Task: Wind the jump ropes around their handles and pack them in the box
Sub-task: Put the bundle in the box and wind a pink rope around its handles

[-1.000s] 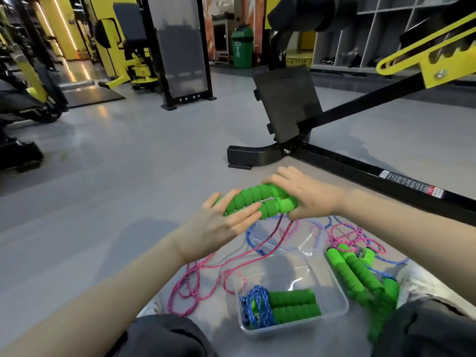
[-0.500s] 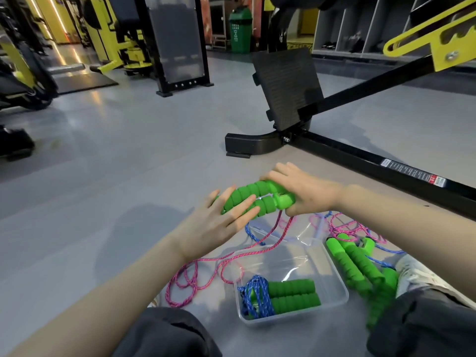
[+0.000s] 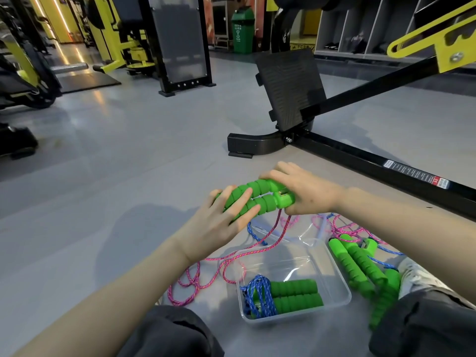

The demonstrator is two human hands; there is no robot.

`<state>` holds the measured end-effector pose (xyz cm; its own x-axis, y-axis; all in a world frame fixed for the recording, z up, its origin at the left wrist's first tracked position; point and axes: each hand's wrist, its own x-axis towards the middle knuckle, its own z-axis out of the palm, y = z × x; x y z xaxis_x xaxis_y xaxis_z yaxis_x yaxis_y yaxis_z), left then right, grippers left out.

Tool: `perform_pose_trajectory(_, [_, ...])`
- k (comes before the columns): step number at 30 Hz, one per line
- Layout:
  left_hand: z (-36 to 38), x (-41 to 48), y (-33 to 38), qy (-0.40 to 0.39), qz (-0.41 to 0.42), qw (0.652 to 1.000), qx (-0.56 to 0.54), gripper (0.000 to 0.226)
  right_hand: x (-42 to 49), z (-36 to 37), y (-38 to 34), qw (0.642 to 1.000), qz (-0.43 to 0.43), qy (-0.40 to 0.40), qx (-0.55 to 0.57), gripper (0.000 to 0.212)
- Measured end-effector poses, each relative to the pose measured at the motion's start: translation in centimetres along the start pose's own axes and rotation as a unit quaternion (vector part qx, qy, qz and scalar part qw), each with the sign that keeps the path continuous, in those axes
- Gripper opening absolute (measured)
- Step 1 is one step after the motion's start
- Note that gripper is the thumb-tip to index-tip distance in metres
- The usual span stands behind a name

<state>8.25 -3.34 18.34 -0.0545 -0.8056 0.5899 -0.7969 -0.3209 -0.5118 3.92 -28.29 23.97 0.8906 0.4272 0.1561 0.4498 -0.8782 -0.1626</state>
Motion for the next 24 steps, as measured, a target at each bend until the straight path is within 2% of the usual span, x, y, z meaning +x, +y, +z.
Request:
perform_pose_trajectory(2, [-0.1,0.2,-0.2,0.013,0.004,1.000,0.006,0.033,-0.1,0.1,0.0,1.000,0.003,0.017,0.015,0.074])
perform_pose_trajectory(4, [-0.2,0.1,-0.5,0.015,0.002,1.000,0.009,0.033,0.0,0.2,0.0,0.997,0.014,0.056,0.048,0.086])
perform_pose_trajectory(6, [-0.5,-0.1,-1.0,0.013,-0.012,1.000,0.019,0.035,-0.1,0.3,0.2,0.979,0.065,0.117,0.152,0.105])
perform_pose_trajectory(7, [-0.6,-0.2,-1.2,0.010,-0.021,0.999,0.025,0.036,-0.2,0.3,0.3,0.959,0.106,0.136,0.225,0.113])
perform_pose_trajectory(9, [-0.9,-0.2,-1.5,0.006,-0.034,0.999,0.033,0.037,-0.2,0.4,-0.2,0.891,0.186,0.127,0.395,0.118])
perform_pose_trajectory(11, [-1.2,0.0,-1.6,0.010,-0.042,0.998,0.037,0.037,0.1,0.9,-0.5,0.825,0.217,0.085,0.515,0.101])
perform_pose_trajectory(13, [-1.2,-0.1,-1.7,0.009,-0.039,0.998,0.045,0.037,0.5,1.3,-0.6,0.793,0.209,0.053,0.569,0.060])
perform_pose_trajectory(15, [-1.2,-0.6,-2.1,0.005,-0.034,0.998,0.061,0.038,0.8,1.5,-0.4,0.778,0.213,0.023,0.590,0.026])
perform_pose_trajectory(17, [-1.2,-1.3,-2.9,0.000,-0.039,0.996,0.079,0.035,1.0,1.2,0.5,0.786,0.236,0.007,0.572,0.015])
perform_pose_trajectory(19, [-1.4,-1.9,-3.6,-0.010,-0.038,0.995,0.094,0.032,1.2,0.3,1.5,0.842,0.266,-0.004,0.470,0.006])
perform_pose_trajectory(21, [-1.4,-2.4,-4.1,-0.018,-0.033,0.993,0.109,0.032,1.9,-0.8,2.2,0.900,0.281,-0.023,0.332,0.016])
perform_pose_trajectory(24, [-1.6,-3.0,-4.9,-0.024,-0.043,0.990,0.134,0.035,3.6,-2.4,2.0,0.955,0.269,-0.029,0.120,0.016])
